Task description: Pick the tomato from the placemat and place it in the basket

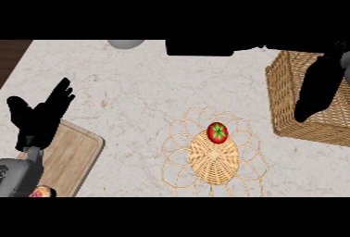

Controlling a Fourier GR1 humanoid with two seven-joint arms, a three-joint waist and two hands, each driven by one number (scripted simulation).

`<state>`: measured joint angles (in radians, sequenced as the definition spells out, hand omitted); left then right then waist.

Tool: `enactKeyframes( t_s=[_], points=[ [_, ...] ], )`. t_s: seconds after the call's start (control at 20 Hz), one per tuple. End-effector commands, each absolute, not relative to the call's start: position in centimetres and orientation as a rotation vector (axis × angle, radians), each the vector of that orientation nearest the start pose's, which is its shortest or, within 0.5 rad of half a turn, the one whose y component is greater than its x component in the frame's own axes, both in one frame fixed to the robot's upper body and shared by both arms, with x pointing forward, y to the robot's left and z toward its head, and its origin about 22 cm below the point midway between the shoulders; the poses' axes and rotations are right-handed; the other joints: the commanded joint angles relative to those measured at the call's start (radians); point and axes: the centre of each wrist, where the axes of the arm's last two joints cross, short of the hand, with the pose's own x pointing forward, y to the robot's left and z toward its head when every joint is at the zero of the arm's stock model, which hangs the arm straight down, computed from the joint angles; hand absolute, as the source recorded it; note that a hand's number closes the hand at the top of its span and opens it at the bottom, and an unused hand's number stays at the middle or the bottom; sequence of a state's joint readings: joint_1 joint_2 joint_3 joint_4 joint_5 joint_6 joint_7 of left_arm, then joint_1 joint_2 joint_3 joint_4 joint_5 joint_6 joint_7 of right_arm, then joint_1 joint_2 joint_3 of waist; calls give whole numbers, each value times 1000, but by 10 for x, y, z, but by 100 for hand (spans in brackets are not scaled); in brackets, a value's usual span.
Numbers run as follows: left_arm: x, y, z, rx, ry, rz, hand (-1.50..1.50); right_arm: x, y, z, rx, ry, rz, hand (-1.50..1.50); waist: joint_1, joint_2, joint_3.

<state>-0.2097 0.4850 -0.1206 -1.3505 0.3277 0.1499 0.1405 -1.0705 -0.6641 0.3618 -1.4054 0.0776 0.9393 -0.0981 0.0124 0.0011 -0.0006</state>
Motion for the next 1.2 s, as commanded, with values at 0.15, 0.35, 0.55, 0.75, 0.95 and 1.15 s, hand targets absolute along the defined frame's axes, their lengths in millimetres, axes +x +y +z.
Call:
enactKeyframes(
  t_s=[0.15, 0.35, 0.55, 0.75, 0.95, 1.15],
  points=[
    [286, 309, 40, 181, -1383, -70, 0, 377, -235, 301, 227, -1512, 1872, -150, 4, 1, 1],
    [289, 316, 47, 184, -1393, -90, 0, 379, -254, 260, 246, -1645, 1742, -150, 6, 4, 2],
    [293, 304, 43, 187, -1385, -86, 0, 377, -253, 220, 275, -1590, 1770, -150, 0, 4, 2],
    [292, 322, 38, 188, -1379, -92, 0, 376, -239, 169, 289, -1648, 1733, -150, 0, 5, 1],
    [295, 302, 30, 184, -1399, -86, 0, 381, -215, 132, 281, -1683, 1708, -150, 1, 4, 1],
    [283, 314, 47, 174, -1384, -100, 0, 376, -209, 99, 361, -1712, 1615, -150, 8, -1, 1]
  ],
)
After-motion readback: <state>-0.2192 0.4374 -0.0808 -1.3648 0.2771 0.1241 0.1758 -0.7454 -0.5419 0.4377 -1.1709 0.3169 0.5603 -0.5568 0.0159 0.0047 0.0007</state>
